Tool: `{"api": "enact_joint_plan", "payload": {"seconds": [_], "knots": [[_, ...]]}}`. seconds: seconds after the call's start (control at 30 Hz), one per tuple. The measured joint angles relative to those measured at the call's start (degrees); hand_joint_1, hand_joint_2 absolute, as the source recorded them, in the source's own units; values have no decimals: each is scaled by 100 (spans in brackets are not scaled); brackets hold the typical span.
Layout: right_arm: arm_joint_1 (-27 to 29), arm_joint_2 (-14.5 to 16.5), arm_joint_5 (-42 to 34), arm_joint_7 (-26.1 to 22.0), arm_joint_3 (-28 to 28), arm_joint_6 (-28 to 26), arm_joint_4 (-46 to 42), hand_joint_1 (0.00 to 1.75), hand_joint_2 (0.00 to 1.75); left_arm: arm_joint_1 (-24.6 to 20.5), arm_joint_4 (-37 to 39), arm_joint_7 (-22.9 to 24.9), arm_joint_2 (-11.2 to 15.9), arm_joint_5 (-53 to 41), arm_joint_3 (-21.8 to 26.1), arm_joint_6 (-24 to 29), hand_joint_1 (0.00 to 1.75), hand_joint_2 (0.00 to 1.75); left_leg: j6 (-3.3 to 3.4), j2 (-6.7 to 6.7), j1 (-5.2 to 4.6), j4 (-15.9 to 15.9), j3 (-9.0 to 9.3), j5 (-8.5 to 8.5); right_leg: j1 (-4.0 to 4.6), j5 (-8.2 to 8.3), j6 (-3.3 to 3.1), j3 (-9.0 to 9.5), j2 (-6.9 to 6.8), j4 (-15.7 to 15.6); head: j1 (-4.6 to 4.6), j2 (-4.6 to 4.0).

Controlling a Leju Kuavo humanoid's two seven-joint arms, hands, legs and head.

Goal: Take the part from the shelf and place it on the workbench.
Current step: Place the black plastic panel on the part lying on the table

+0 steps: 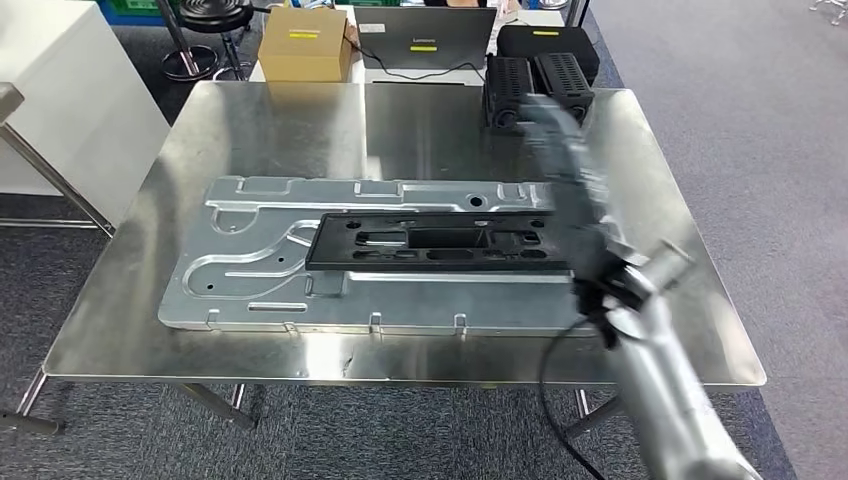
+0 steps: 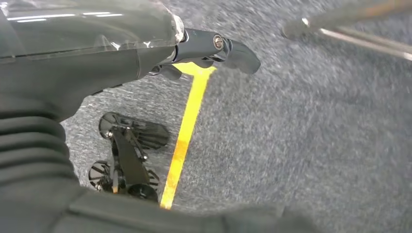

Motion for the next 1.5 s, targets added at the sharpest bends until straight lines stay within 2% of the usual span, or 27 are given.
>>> {"api": "enact_joint_plan", "payload": {"seconds": [0.03, 0.13, 0.17, 0.27, 0.33, 0.43, 0.5, 0.53, 0.6, 0.67, 0.8, 0.83, 0.87, 0.93, 0.97, 1.0, 1.03, 1.07, 1.1, 1.13, 1.2, 1.23, 1.3, 1.37, 1.43, 1.47, 1.5], "knots": [[212, -158, 189, 2, -233, -311, -254, 0, 0, 38, 0, -10, 0, 45, 31, 2, 0, 0, -1, -4, -2, 7, 4, -1, 0, 144, -7, 124, -1, -235, 0, 0], [901, -539, 850, 26, -1013, -1067, -756, 0, 0, 83, 0, -11, -10, 164, 144, 32, 0, 0, -29, -27, -26, 47, -1, -21, 28, 579, -67, 702, -20, -1332, -1, 0], [1151, -636, 1069, 35, -1326, -1238, -853, 0, 0, 89, 1, -11, -15, 190, 184, 47, 0, 0, -47, -39, -34, 59, -7, -28, 42, 629, -85, 792, -26, -1511, -2, 0], [1829, -820, 1550, 85, -2245, -1490, -974, 0, 0, 120, 2, -9, -20, 217, 284, 80, 0, 0, -115, -50, -41, 69, -11, -48, 37, 675, -144, 808, -38, -1591, -5, 0], [2246, -871, 1806, 172, -2799, -1513, -976, 0, 0, 127, 2, -9, -27, 219, 330, 78, 0, 0, -162, -26, -42, 293, -78, -305, 2, 725, -206, 798, -65, -1643, -18, 0], [2891, -881, 2201, 190, -3613, -1490, -912, 0, 0, 133, 2, -20, -33, 217, 384, 67, 0, 0, -206, 11, -23, 1241, -336, -1010, 1, 781, -240, 728, -128, -1653, -33, 0], [3204, -816, 2488, 155, -4109, -1454, -798, 0, 0, 150, 2, -28, -33, 212, 413, 64, 0, 0, -212, 16, -22, 1538, -307, -1169, 2, 838, -234, 636, -142, -1633, -32, 0], [3328, -764, 2634, 141, -4342, -1441, -731, 0, 0, 157, 2, -29, -33, 209, 423, 65, 0, 0, -206, 16, -22, 1382, -147, -1103, 2, 871, -226, 583, -140, -1619, -33, 0], [3534, -652, 2995, 143, -4790, -1442, -593, 0, 0, 151, 2, -30, -31, 196, 440, 67, 0, 0, -170, 12, -30, 570, 408, -866, -3, 948, -197, 491, -130, -1593, -33, 0], [3640, -530, 3427, 156, -5220, -1468, -452, 0, 0, 141, 2, -45, -30, 174, 449, 68, 0, 0, -118, 8, -69, -65, 783, -701, -3, 1031, -140, 461, -116, -1594, -35, 0], [3864, -209, 3909, 78, -6042, -1516, -269, 0, 0, 152, 2, -97, -33, 160, 465, 67, 0, 0, 18, 14, -117, -197, 767, -513, -42, 1152, 9, 472, -103, -1654, -52, 0], [3927, -138, 3991, 70, -6214, -1523, -241, 0, 0, 164, 2, -114, -37, 164, 476, 65, 0, 0, 56, 28, -113, -218, 716, -437, -56, 1005, 31, 425, -91, -1565, -51, 0], [3966, -72, 4102, 70, -6390, -1520, -203, 0, 0, 174, 2, -129, -40, 169, 487, 61, 0, 0, 88, 48, -105, -236, 648, -356, -65, 750, 50, 352, -76, -1370, -45, 1], [3977, 41, 4428, 74, -6738, -1463, -77, 0, 0, 179, 2, -150, -52, 186, 510, 45, 0, 0, 127, 90, -106, -236, 488, -229, -74, 68, 83, 181, -58, -677, -32, 1], [3960, 93, 4639, 75, -6902, -1413, 18, 0, 0, 177, 2, -155, -57, 193, 524, 35, 0, 0, 128, 102, -111, -230, 415, -173, -79, -118, 100, 138, -55, -326, -27, 1], [3928, 139, 4869, 75, -7053, -1351, 145, 0, 0, 174, 2, -158, -63, 199, 539, 25, 0, 0, 122, 108, -116, -222, 339, -119, -85, -162, 114, 152, -55, -83, -26, 0], [3876, 179, 5122, 75, -7215, -1285, 331, 0, 0, 172, 2, -161, -69, 203, 555, 18, 0, 0, 111, 112, -120, -209, 261, -67, -92, -74, 122, 252, -55, -16, -26, 0], [3813, 216, 5375, 83, -7387, -1227, 562, 0, 0, 169, 2, -162, -77, 203, 569, 14, 0, 0, 96, 114, -123, -190, 181, -18, -98, 81, 120, 454, -55, -151, -26, 0], [3743, 238, 5615, 100, -7552, -1187, 827, 0, 0, 166, 2, -162, -88, 203, 581, 14, 0, 0, 80, 115, -126, -164, 107, 22, -101, 217, 109, 749, -55, -468, -27, 0], [3664, 248, 5844, 135, -7702, -1166, 1108, 0, 0, 164, 2, -162, -103, 200, 590, 14, 0, 0, 60, 115, -131, -132, 44, 56, -89, 247, 88, 1090, -55, -908, -26, 0], [3498, 209, 6409, 384, -7953, -1134, 1873, 0, 0, 160, 3, -160, -143, 169, 603, 25, 0, 0, 7, 117, -127, -80, -26, 115, -43, 154, 24, 1587, -52, -1646, -32, 0], [3419, 168, 6737, 614, -8072, -1096, 2349, 0, 0, 155, 4, -156, -166, 140, 610, 36, 0, 0, -27, 120, -112, -70, -44, 150, -6, 103, -12, 1678, -53, -1826, -34, 0], [3325, 103, 7315, 1186, -8303, -936, 3319, 0, 0, 157, 9, -138, -204, 84, 627, 69, 0, 0, -96, 112, -68, -45, -77, 186, 25, 176, -102, 1645, -77, -1892, -30, 0], [3272, 86, 7648, 1744, -8461, -658, 4098, 0, 0, 189, 18, -104, -240, 33, 638, 103, 0, 0, -153, 95, -46, 181, -180, -101, 18, 289, -208, 1544, -101, -1905, -35, 0], [3219, 105, 7814, 2274, -8546, -276, 4758, 0, 0, 208, 29, -57, -271, -20, 640, 121, 0, 0, -191, 88, -36, 798, -351, -682, 23, 402, -268, 1399, -101, -1889, -48, 0], [3194, 130, 7849, 2531, -8582, -65, 5048, 0, 0, 202, 32, -33, -279, -49, 640, 126, 0, 0, -202, 88, -34, 1164, -421, -906, 32, 458, -278, 1315, -99, -1872, -50, 0], [3167, 164, 7860, 2797, -8628, 152, 5315, 0, 0, 191, 34, -8, -283, -76, 639, 131, 0, 0, -208, 88, -33, 1447, -439, -1008, 42, 514, -281, 1220, -99, -1849, -50, 0]]}}
